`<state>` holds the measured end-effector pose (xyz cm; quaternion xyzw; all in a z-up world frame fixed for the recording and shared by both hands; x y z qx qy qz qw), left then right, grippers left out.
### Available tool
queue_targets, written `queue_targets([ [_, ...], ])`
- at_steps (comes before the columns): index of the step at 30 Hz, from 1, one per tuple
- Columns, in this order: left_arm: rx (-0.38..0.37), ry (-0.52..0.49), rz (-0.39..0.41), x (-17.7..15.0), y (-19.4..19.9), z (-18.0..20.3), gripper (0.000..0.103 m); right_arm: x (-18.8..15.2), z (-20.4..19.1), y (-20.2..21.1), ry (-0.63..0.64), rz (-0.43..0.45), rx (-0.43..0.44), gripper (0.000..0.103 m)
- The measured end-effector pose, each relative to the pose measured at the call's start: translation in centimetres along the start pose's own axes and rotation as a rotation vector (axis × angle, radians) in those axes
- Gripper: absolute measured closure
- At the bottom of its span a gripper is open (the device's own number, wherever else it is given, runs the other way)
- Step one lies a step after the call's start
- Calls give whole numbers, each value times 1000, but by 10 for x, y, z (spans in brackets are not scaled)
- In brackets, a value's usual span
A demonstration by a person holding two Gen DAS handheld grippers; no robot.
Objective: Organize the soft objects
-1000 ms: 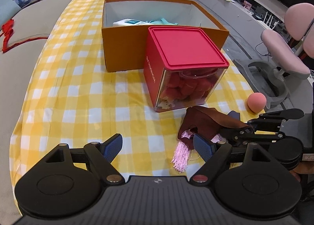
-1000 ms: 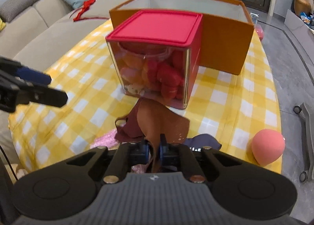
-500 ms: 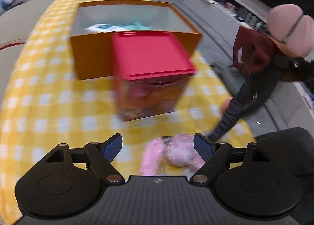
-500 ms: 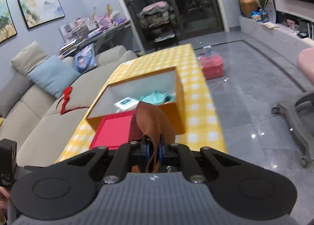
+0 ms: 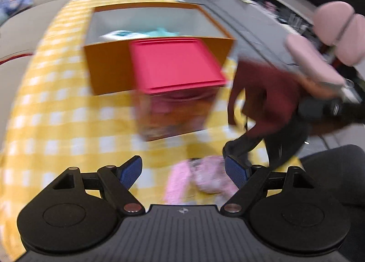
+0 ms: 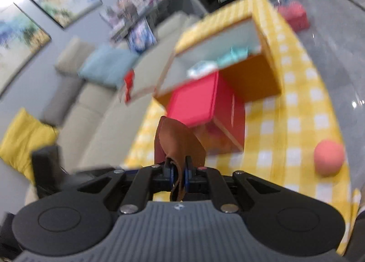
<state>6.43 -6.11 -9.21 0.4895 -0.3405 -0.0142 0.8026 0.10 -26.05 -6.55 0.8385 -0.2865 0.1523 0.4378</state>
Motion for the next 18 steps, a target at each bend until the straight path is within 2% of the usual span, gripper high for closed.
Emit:
queue_targets([
  [3,69,34,13,-5,15,-24,7,-21,2,-40,60,-111,-93,97],
  [5,97,57,32,-5,25,-35,7,-34,5,-61,80,-183,-119,95],
  [7,97,89,55,-3,33,-43,7,-39,6,-68,105,-216,-143,79],
  [8,89,103,62,-3,34,-45,7,-38,4,-68,134,-202,-167,61],
  [9,77,118,66,-3,35,-47,7,-36,3,-66,166,-177,-191,49],
  [11,60,124,67,-4,36,-47,7,-30,-2,-59,231,-122,-227,48],
  [14,47,112,74,-3,38,-45,7,-23,-1,-42,225,-88,-195,47],
  [16,43,114,79,-3,39,-45,7,-17,3,-26,211,-64,-158,37],
  [18,36,117,78,-3,39,-44,7,-8,12,-7,188,-12,-185,26],
])
Point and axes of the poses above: each gripper's, at about its wrist camera, not at the fingertips, and y roughly against the way its jaws point, z to its right, x to its top, the point moved 7 cm from there along -y, roughly the way its jaws point, and after that the axes turned 7 degrees about -x, right-handed, at the moved point
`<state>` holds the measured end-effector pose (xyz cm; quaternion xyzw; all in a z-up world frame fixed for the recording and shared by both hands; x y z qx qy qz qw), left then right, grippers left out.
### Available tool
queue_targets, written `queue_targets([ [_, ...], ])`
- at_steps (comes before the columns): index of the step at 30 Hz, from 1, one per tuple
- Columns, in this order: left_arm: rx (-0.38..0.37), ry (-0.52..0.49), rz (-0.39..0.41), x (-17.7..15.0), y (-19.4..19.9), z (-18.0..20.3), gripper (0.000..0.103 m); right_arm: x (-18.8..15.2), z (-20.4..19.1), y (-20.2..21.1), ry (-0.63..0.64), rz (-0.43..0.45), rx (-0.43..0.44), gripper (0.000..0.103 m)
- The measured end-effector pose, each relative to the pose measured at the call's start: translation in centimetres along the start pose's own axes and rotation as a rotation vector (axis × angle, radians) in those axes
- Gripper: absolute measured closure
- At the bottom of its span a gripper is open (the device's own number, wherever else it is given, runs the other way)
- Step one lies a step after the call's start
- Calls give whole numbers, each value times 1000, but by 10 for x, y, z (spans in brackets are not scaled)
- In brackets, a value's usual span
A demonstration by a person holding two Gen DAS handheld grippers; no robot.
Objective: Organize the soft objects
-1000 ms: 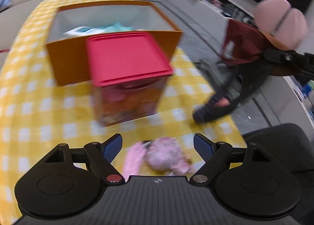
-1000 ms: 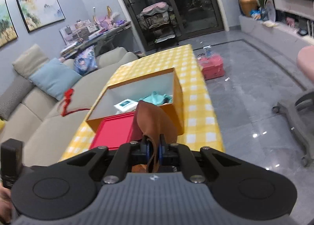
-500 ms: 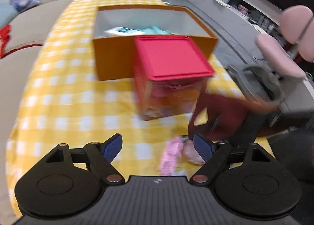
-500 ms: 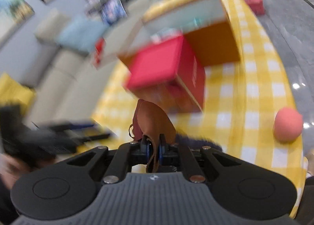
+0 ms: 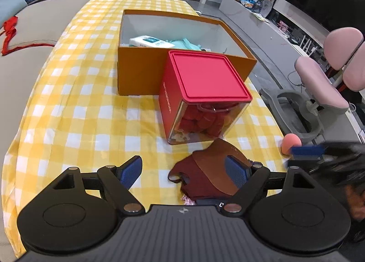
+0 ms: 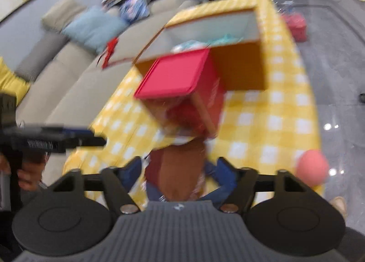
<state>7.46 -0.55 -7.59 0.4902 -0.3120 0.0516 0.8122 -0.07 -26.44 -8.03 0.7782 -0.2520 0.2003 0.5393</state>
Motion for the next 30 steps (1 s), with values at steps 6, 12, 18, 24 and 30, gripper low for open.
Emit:
queue_targets([
  [6,-5,-9,-27,-4,-8,3,7,16,91,-2,-168,-59,-287,17],
  [12,-21,-5,-67,-11,-20,7,7,5,139,-68,-222,-259,-377,27],
  [18,-19,-18,-91,-17,-26,11,7,-1,138,-81,-169,-275,-419,55],
  [24,-24,-10,-114,-20,-33,14,7,12,107,-46,-194,-133,-316,56],
  [30,-53,-88,-180,-22,-61,52,7,4,77,-56,-129,-152,-233,55],
])
Point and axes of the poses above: each gripper's, at about its wrist camera, not at the fingertips, and y roughly against the way its jaws point, z to its right, x to its top, the point moved 7 cm from there along -y, roughly the way its jaws point, and after that the axes turned 7 degrees about -x, right-handed, at the moved point
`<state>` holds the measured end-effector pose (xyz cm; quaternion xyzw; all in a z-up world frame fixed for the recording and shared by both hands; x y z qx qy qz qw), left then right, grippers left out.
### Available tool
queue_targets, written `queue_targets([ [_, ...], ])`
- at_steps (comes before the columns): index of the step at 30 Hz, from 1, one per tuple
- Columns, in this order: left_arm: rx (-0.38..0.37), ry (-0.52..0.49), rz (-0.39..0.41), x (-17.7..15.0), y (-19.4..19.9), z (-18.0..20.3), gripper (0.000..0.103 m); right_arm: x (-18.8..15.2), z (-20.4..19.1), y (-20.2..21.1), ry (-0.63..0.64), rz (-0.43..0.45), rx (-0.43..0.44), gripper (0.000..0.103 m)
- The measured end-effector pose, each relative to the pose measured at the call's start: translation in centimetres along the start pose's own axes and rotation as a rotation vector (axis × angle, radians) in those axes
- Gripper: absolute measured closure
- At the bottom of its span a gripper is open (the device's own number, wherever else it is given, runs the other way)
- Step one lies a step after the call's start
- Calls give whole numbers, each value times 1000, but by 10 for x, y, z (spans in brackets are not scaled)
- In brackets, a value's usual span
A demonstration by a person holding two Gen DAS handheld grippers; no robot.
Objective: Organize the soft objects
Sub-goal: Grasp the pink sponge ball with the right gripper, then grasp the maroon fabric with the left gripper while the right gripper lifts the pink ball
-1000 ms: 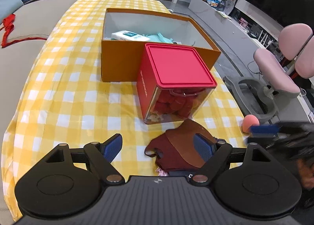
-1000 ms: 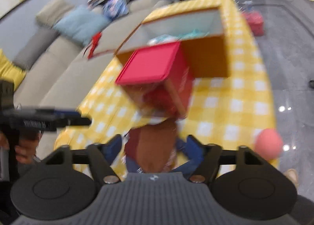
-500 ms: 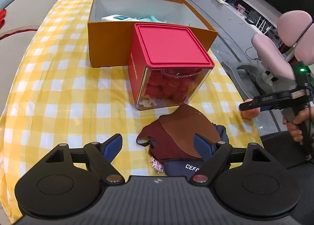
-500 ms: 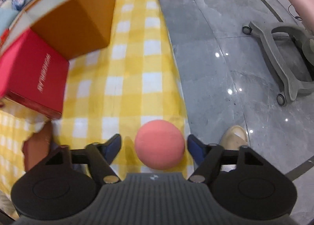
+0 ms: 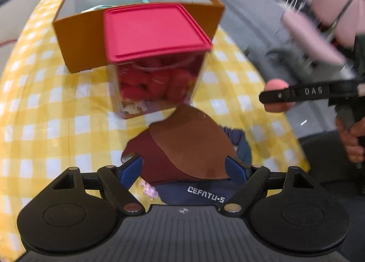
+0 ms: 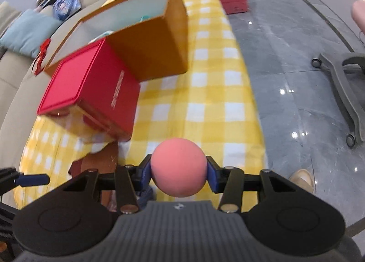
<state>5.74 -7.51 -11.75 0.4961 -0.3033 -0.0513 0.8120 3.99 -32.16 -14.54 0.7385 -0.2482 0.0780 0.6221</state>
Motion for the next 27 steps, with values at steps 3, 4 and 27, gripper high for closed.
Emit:
queue_targets([
  [3,93,-60,-47,2,-11,27,7,0,2,2,-26,-3,59,55],
  [4,111,-72,-52,3,-17,38,7,-1,3,6,-37,2,69,55],
  [27,250,79,-48,15,-65,28,94,-3,-4,16,-66,-8,272,55],
])
Point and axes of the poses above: each gripper's, at about its wrist camera, not at the fingertips, and y roughly against the way its jaws point, z to its right, x to its top, the point moved 7 cm from there along -y, roughly the way its jaws point, and after that the axes turned 7 degrees about -x, right-handed, at the moved point
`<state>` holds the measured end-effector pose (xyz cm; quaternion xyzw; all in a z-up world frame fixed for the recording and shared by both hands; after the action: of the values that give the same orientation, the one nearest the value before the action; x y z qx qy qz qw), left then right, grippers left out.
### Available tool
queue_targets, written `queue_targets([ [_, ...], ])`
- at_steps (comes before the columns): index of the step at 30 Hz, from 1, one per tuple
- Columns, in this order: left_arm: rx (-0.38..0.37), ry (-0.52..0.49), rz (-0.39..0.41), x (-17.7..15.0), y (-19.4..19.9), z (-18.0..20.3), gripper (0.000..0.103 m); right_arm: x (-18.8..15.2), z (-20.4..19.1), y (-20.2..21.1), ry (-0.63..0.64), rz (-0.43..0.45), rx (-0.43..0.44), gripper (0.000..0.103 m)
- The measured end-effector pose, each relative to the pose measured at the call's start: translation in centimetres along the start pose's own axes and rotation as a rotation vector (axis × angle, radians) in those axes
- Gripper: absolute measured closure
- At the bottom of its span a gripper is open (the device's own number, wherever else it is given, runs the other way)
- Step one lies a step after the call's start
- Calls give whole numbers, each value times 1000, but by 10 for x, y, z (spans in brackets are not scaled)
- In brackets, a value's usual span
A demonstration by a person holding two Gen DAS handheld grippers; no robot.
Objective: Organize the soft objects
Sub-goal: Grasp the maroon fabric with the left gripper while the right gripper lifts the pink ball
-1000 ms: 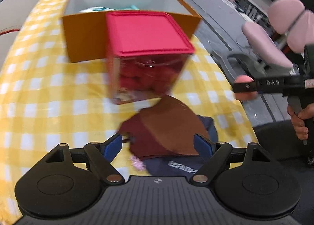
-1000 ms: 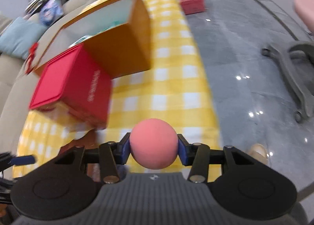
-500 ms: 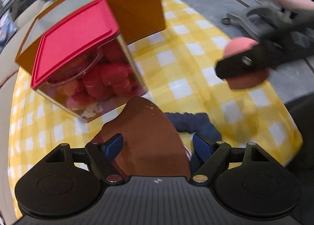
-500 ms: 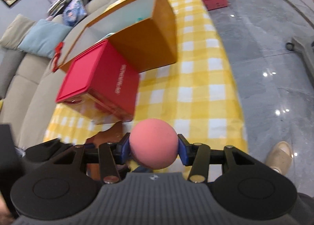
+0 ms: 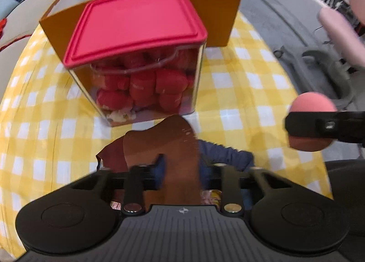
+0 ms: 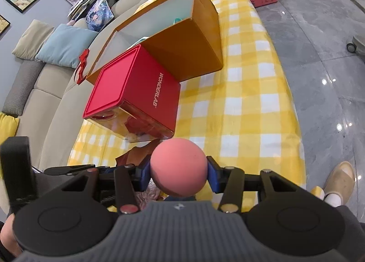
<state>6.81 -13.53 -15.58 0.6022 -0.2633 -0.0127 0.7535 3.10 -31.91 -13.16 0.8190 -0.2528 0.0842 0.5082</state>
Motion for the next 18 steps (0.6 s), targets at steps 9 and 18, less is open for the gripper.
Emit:
queue_targets([
  [9,-48,24,71,6,39,-7,101,-3,-2,-6,0,-20,-22,55],
  [18,-201,131,26,7,64,-42,100,-2,-11,-3,34,6,-21,55],
])
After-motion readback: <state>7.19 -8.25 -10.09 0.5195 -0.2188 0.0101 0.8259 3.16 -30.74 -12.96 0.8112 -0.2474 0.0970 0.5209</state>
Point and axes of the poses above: each gripper's, at about its wrist camera, not at the fingertips, and y roughly against the way its jaws point, z to its right, x to its top, the point moved 7 cm from there along -y, roughly the way its jaws point, and after that the axes turned 7 degrees about -x, right-handed, at the moved point
